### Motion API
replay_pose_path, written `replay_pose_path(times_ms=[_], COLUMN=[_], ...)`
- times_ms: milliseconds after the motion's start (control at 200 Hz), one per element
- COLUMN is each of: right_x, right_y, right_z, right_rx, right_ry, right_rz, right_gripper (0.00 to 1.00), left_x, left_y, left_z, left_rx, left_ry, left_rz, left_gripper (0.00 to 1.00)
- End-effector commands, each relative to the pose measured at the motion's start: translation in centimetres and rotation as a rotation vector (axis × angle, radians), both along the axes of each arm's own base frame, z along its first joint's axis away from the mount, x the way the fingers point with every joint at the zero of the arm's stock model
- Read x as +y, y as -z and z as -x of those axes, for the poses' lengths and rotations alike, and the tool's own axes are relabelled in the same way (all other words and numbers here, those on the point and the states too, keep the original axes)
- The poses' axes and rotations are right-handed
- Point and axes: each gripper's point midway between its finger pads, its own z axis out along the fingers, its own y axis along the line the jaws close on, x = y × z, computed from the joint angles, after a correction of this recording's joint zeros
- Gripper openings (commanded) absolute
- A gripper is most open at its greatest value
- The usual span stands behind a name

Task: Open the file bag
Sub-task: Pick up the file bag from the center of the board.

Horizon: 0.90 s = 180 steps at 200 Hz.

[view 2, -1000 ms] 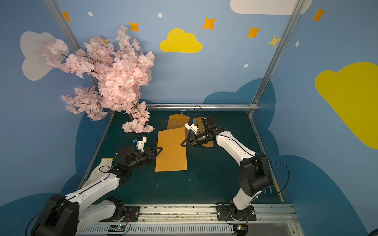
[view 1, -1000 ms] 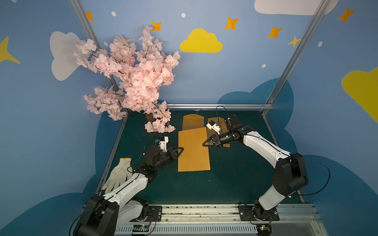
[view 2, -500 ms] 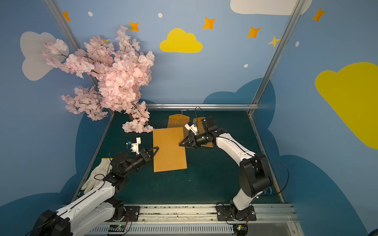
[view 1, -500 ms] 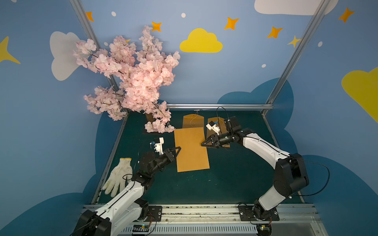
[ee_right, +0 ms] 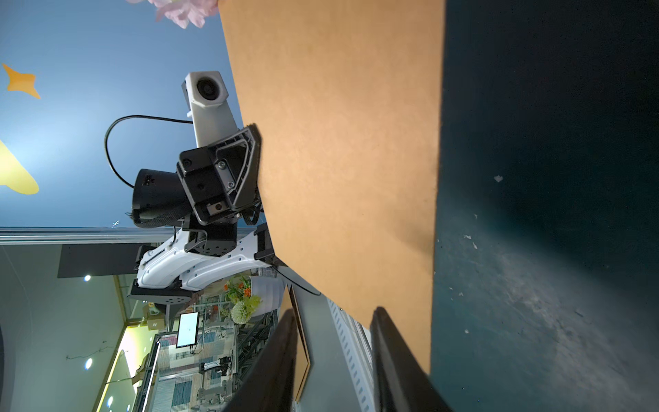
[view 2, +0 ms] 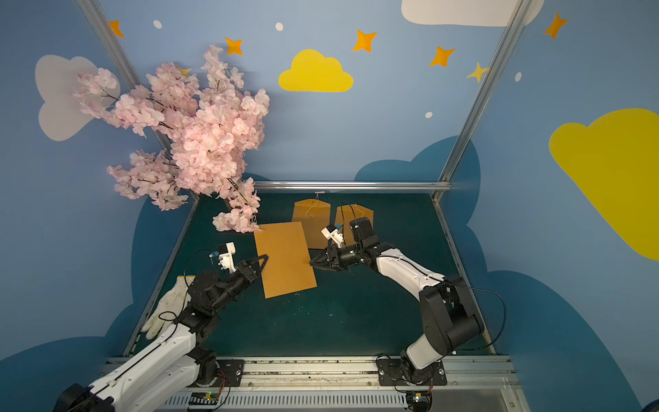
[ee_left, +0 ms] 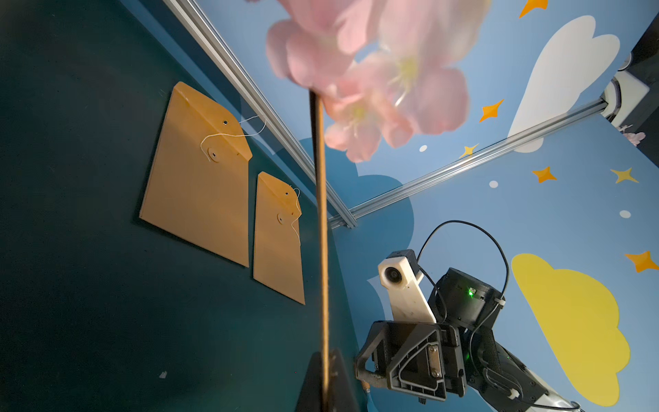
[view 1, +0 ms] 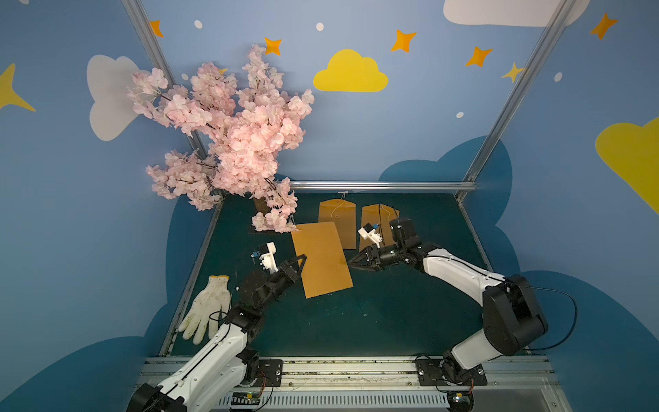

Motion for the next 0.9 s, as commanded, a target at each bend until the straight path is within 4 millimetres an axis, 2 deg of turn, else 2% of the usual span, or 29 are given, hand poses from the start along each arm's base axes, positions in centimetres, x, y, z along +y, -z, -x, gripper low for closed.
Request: replay_pose_path(times_ms=[0,130,275,446,741,896], right_x=[-0.6,-0.7,-0.2,0.8,2.4,2.9], right_y=[-1.2,-1.3,-0.3,0.7,2.6,2.8], right_z=[-0.8,-0.8,-1.0,-1.0,0.2,0.7], right_rx=[-0.065,-0.061,-0.029,0.008,0.054,0.062], right_ry=[0.046,0.039,0.022,-0.004,-0.056,-0.073], right_rz=[-0.009,-0.021,-0.039,-0.071,-0.051,-0.061], right_gripper=[0.37,0.43,0.49,0.49,0.49,0.46], left_x=[0.3,0.5,0.7,0.8,0.9,1.0], left_y=[-1.0,-1.4,-1.5,-1.2,-1.0,-1.1], left_z=[0.0,0.3,0.5,0.6,0.6,0.5], left_rx=[-0.038,-0.051,-0.052,-0.047,-0.039,-0.043], left_ry=[-0.015,-0.02,-0.027,-0.031,-0.034,-0.037], left_rz=[0.018,0.031,0.043,0.057,0.05,0.048], left_gripper=[0.03,0.03,0.03,0.03,0.03,0.03])
